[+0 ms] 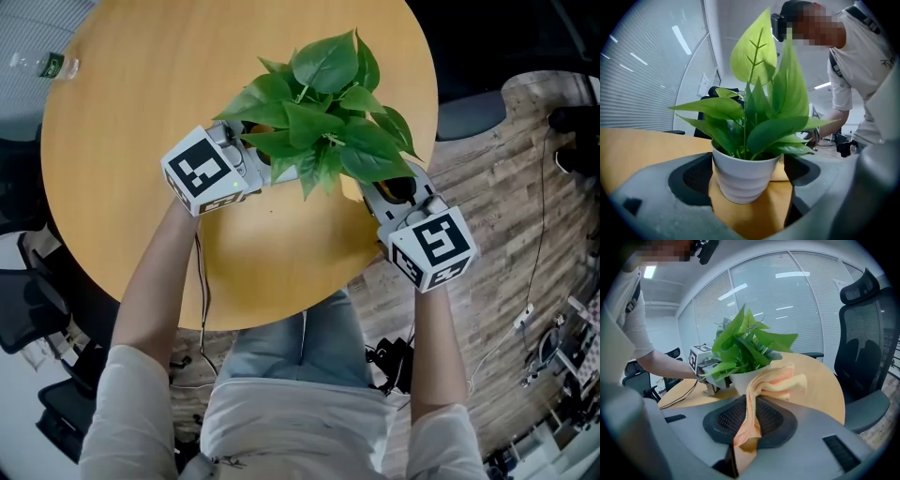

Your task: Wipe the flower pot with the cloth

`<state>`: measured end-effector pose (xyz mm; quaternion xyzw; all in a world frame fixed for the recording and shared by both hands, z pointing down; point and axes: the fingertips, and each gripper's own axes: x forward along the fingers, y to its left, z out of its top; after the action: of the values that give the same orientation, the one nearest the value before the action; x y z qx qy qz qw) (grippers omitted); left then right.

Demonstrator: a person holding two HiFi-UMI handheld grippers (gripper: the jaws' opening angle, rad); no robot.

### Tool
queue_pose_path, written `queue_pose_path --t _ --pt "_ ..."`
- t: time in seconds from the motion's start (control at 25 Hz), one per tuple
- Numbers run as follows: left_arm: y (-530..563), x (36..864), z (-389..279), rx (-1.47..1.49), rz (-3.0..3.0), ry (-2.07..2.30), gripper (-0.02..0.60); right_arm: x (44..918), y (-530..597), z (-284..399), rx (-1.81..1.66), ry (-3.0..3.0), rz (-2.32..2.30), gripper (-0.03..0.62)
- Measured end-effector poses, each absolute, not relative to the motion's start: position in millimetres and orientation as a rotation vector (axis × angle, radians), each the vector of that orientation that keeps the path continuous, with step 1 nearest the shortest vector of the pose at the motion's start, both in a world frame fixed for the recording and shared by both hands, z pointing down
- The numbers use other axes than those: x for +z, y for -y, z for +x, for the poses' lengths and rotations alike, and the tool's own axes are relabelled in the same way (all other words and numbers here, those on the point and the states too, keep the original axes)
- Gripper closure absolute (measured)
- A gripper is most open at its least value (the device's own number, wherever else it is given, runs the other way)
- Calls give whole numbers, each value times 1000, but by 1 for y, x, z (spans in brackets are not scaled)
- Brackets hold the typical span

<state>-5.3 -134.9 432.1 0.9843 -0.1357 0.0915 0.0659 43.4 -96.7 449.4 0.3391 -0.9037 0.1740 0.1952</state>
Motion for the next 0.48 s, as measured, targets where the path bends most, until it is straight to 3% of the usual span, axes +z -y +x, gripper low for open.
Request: queue_pose_path --t 0.48 --pt "140 433 -4 264 2958 476 114 441 128 82 418 2452 1087 537"
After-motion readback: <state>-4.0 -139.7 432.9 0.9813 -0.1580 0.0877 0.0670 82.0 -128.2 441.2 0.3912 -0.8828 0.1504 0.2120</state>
